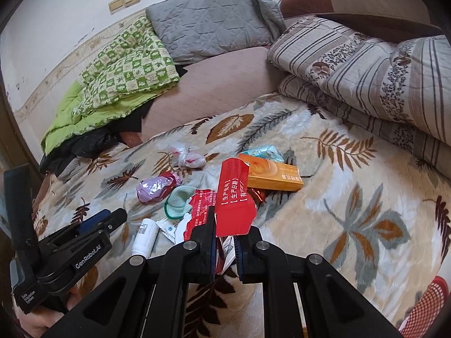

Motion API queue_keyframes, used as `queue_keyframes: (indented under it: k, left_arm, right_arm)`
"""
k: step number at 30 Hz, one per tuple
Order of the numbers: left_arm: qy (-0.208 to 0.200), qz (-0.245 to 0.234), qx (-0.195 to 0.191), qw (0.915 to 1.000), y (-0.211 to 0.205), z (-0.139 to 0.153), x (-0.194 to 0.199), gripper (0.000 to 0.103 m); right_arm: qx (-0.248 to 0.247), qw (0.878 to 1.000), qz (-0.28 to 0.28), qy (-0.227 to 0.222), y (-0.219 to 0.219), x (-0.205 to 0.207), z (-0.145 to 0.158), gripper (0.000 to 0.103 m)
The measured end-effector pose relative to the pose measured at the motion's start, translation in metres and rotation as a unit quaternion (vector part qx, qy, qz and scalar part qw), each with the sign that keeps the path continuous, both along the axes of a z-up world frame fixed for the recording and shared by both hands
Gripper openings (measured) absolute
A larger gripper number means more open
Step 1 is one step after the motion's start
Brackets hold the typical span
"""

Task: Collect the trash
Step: 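Grasp the small white bottle with the left tool while the right tool holds the wrapper, then lift and carry the bottle and wrapper toward the red wastebasket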

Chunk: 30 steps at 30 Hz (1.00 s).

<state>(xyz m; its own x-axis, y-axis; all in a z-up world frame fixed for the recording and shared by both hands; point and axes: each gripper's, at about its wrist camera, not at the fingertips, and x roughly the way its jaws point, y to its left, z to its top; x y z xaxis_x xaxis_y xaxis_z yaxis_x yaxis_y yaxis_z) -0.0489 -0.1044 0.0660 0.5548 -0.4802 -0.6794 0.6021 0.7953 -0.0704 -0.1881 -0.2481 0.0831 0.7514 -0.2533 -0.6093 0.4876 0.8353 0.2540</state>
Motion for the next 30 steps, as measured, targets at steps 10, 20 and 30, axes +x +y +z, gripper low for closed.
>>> queue_keyframes:
  k: [10,20,30]
  left_arm:
    - [-0.036,-0.010,0.009,0.9993,-0.006,0.005,-0.017,0.030]
    - [-0.051,-0.011,0.012,0.9986,-0.007,0.008,-0.021,0.030]
    - [-0.045,-0.013,-0.004,0.9989,-0.004,0.011,-0.018,0.030]
  right_arm:
    - [0.002,1.000,0.002,0.000,0.002,-0.003,0.000,0.011]
    - [0.004,1.000,-0.003,0.001,0.001,-0.006,0.000,0.011]
    - [0.005,1.000,-0.003,-0.001,0.002,-0.006,0.000,0.011]
